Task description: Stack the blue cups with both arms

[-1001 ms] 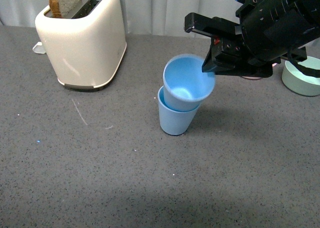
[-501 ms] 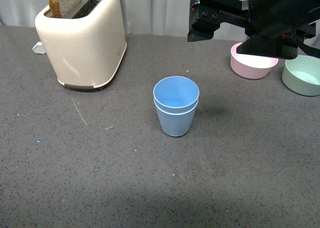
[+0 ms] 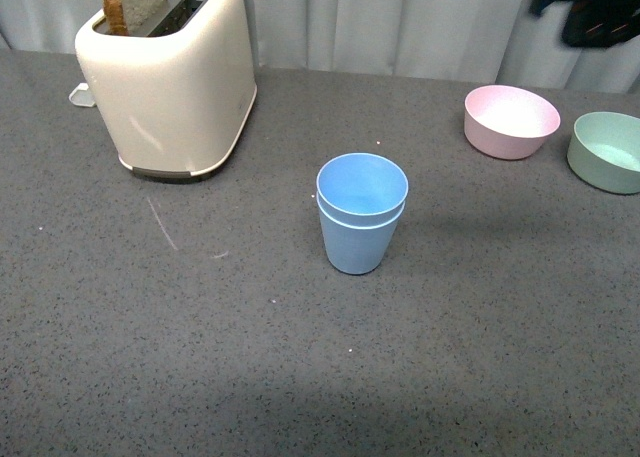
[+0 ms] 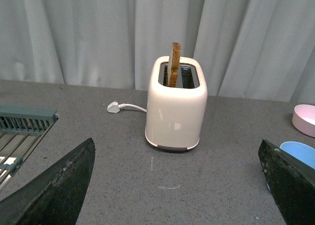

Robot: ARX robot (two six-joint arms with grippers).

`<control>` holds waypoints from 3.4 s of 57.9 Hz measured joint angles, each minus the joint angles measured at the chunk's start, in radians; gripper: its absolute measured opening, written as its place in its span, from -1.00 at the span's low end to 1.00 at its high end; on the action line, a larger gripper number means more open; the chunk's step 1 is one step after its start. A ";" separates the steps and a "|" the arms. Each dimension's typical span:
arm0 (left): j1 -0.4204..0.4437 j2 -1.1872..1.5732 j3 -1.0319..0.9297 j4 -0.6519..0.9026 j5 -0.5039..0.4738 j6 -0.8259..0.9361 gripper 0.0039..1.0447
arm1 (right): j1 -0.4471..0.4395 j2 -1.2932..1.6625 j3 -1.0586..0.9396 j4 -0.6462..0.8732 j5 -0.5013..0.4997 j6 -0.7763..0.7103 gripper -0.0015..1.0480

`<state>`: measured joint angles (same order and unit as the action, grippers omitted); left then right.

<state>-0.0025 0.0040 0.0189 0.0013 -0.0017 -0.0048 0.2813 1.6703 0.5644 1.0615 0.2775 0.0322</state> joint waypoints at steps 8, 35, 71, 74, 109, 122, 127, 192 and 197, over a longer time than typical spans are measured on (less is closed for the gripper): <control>0.000 0.000 0.000 0.000 0.002 0.000 0.88 | -0.060 -0.122 -0.160 0.110 -0.053 -0.021 -0.57; 0.000 0.000 0.000 0.000 0.002 0.000 0.88 | -0.182 -0.505 -0.454 -0.025 -0.179 -0.032 -0.98; 0.000 0.000 0.000 0.000 0.002 0.000 0.88 | -0.279 -1.043 -0.558 -0.449 -0.275 -0.032 -0.98; 0.000 0.000 0.000 0.000 0.002 0.000 0.88 | -0.279 -1.076 -0.560 -0.478 -0.276 -0.032 -0.98; 0.000 0.000 0.000 0.000 0.002 0.000 0.88 | -0.279 -1.374 -0.562 -0.762 -0.276 -0.032 -0.98; 0.000 0.000 0.000 0.000 0.002 0.000 0.88 | -0.279 -1.453 -0.562 -0.840 -0.276 -0.032 -0.98; 0.000 0.000 0.000 0.000 0.002 0.000 0.88 | -0.279 -1.485 -0.562 -0.872 -0.276 -0.032 -0.98; 0.000 0.000 0.000 -0.001 0.001 0.000 0.88 | -0.279 -1.667 -0.561 -1.060 -0.279 -0.032 0.81; 0.000 0.000 0.000 -0.001 0.001 0.000 0.88 | -0.279 -1.667 -0.561 -1.060 -0.279 -0.032 0.81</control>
<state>-0.0025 0.0036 0.0189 0.0006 -0.0006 -0.0048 0.0025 0.0036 0.0032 0.0017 -0.0013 0.0002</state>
